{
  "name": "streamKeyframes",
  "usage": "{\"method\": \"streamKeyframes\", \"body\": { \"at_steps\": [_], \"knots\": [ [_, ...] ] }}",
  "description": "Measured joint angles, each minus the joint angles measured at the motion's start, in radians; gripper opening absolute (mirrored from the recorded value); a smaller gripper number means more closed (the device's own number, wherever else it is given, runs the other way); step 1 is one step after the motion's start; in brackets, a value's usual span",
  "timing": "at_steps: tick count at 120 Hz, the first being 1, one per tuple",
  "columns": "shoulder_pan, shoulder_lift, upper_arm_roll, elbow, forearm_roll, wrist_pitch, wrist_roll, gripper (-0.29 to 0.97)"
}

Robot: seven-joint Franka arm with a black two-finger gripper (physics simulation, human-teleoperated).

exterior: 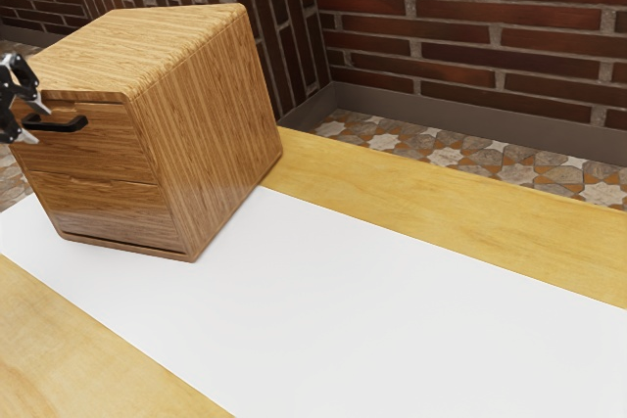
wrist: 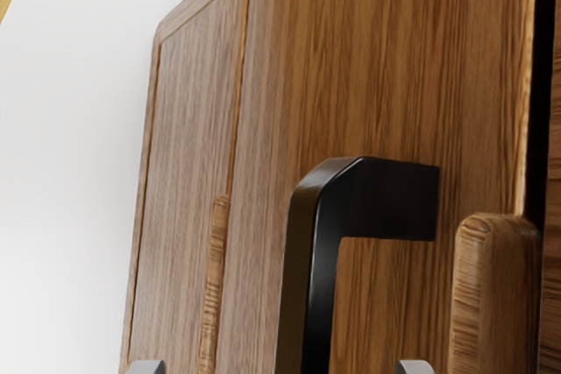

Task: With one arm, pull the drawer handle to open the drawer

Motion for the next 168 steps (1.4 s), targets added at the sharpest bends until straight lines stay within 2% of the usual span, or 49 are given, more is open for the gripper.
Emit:
{"method": "streamKeyframes", "body": {
  "at_steps": [86, 168],
  "knots": [
    [0.014, -0.001, -0.030, -0.017, -0.009, 0.038, -0.033, 0.23],
    [0.012, -0.042, -0.029, -0.063, -0.052, 0.041, -0.052, 0.21]
  ]
}}
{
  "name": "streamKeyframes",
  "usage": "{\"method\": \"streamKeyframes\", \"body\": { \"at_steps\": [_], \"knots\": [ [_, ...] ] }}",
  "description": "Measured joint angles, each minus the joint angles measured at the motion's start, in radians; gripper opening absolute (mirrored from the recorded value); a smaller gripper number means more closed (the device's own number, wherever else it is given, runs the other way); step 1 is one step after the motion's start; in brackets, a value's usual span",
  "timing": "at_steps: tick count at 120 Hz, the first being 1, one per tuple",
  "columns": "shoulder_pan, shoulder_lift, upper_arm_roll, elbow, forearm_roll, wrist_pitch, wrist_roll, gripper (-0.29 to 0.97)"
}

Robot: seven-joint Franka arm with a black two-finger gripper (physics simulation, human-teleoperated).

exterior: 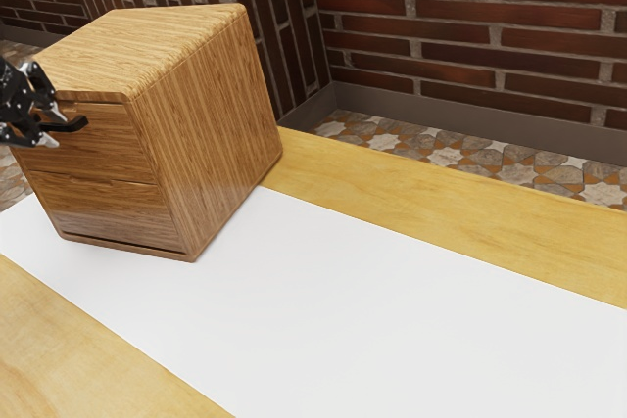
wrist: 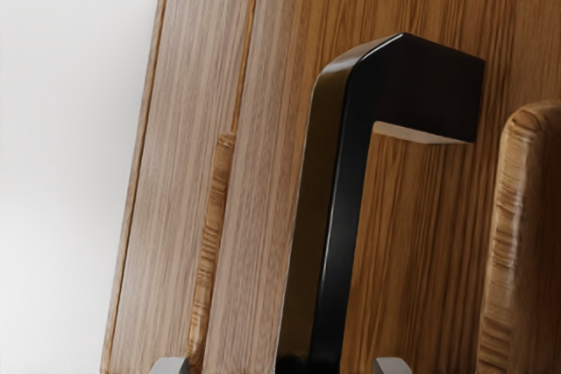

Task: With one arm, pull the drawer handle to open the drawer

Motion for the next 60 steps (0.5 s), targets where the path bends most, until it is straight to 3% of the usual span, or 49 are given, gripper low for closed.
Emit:
{"method": "streamKeyframes", "body": {
  "at_steps": [60],
  "knots": [
    [0.015, -0.022, 0.002, -0.023, -0.023, -0.003, 0.003, 0.17]
  ]
}}
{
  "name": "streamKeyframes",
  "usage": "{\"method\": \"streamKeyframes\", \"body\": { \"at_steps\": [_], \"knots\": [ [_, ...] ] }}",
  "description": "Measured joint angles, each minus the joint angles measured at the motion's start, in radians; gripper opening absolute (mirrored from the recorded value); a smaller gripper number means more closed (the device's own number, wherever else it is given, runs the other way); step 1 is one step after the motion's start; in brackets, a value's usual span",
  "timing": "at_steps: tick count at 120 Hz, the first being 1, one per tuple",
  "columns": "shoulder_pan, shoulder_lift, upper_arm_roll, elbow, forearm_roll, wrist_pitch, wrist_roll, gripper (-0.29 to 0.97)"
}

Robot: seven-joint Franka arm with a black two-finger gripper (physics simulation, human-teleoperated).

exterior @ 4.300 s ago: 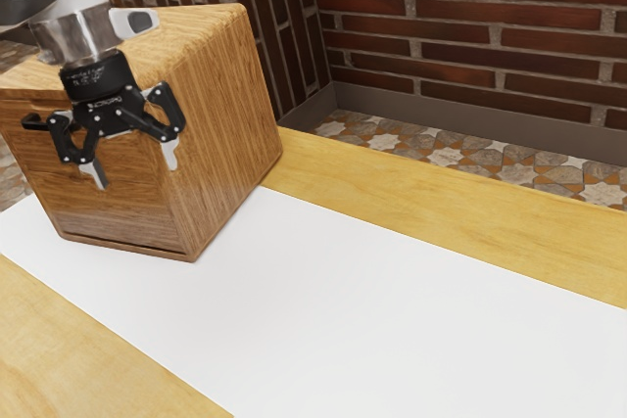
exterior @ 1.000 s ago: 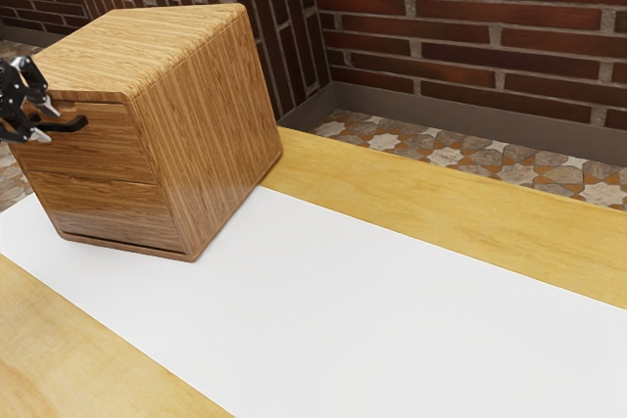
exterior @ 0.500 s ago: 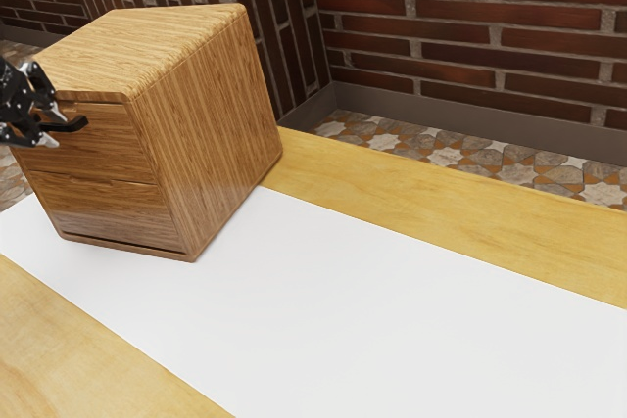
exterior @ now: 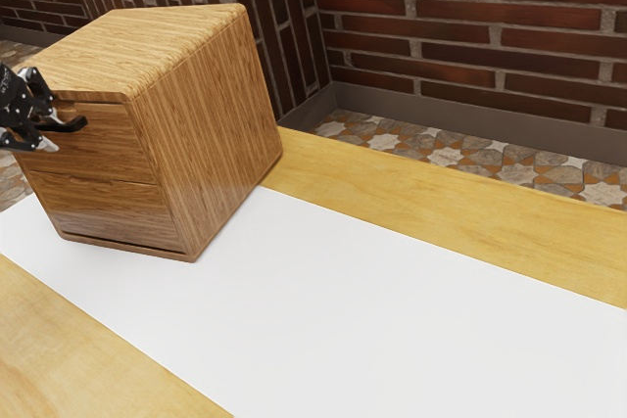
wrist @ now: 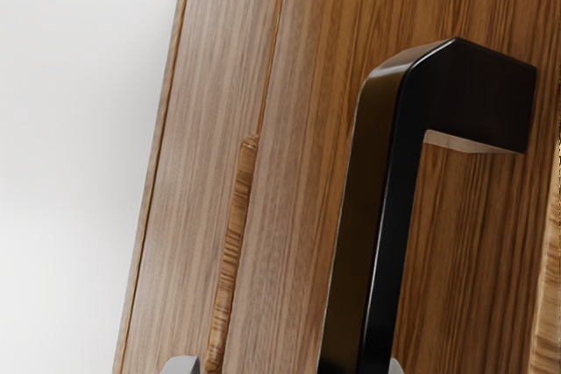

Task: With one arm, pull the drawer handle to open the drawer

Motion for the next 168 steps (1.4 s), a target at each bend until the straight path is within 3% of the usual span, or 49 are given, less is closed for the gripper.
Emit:
{"method": "streamKeyframes", "body": {
  "at_steps": [45, 106, 168],
  "knots": [
    [0.029, -0.043, 0.002, -0.025, -0.016, -0.009, 0.007, 0.14],
    [0.073, -0.156, 0.010, -0.074, -0.121, -0.037, 0.047, 0.14],
    [0.017, -0.212, 0.134, -0.118, -0.164, -0.095, 0.088, 0.14]
  ]
}}
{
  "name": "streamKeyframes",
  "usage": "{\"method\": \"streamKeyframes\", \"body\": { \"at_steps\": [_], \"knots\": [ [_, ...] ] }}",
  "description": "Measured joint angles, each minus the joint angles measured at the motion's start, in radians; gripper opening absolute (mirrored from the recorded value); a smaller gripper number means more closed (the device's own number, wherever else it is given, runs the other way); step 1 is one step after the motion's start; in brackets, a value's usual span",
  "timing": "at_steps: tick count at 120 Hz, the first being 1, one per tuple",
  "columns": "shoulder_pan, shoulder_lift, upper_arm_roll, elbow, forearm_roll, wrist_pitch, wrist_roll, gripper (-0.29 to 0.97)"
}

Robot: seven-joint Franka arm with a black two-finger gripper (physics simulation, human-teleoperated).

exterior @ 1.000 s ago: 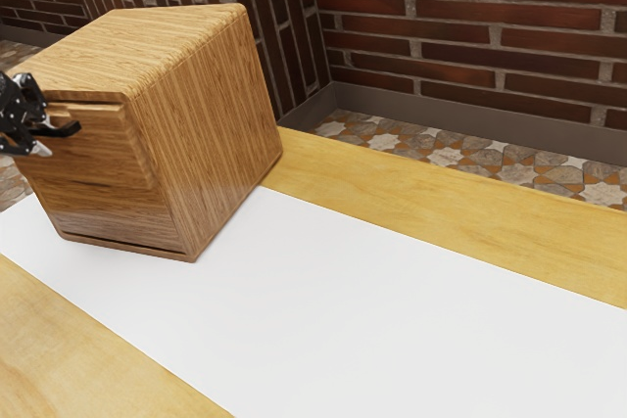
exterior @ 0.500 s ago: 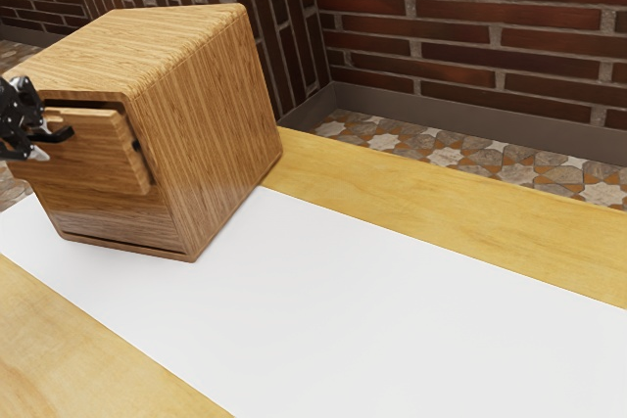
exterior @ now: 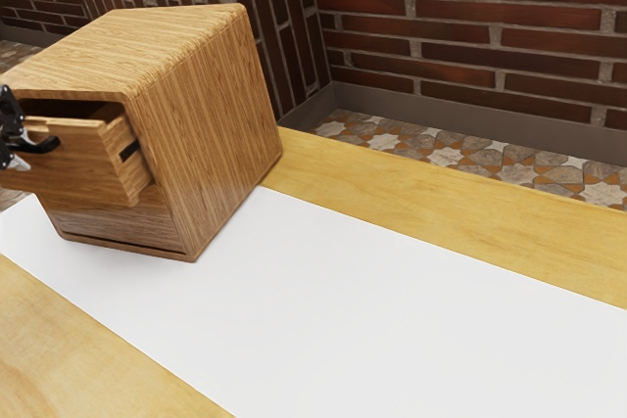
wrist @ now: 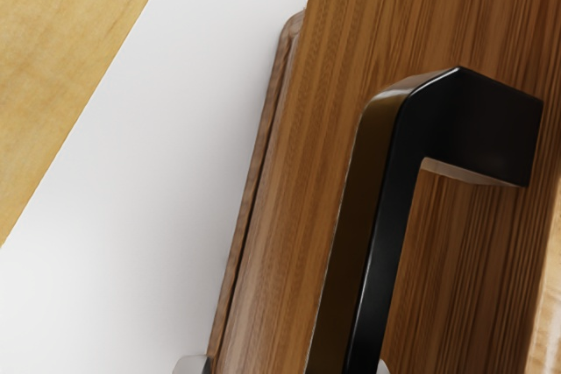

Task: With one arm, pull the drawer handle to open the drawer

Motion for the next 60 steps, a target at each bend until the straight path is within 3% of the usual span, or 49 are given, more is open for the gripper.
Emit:
{"method": "streamKeyframes", "body": {
  "at_steps": [60],
  "knots": [
    [-0.008, -0.068, 0.064, -0.048, -0.047, -0.030, 0.048, 0.14]
  ]
}}
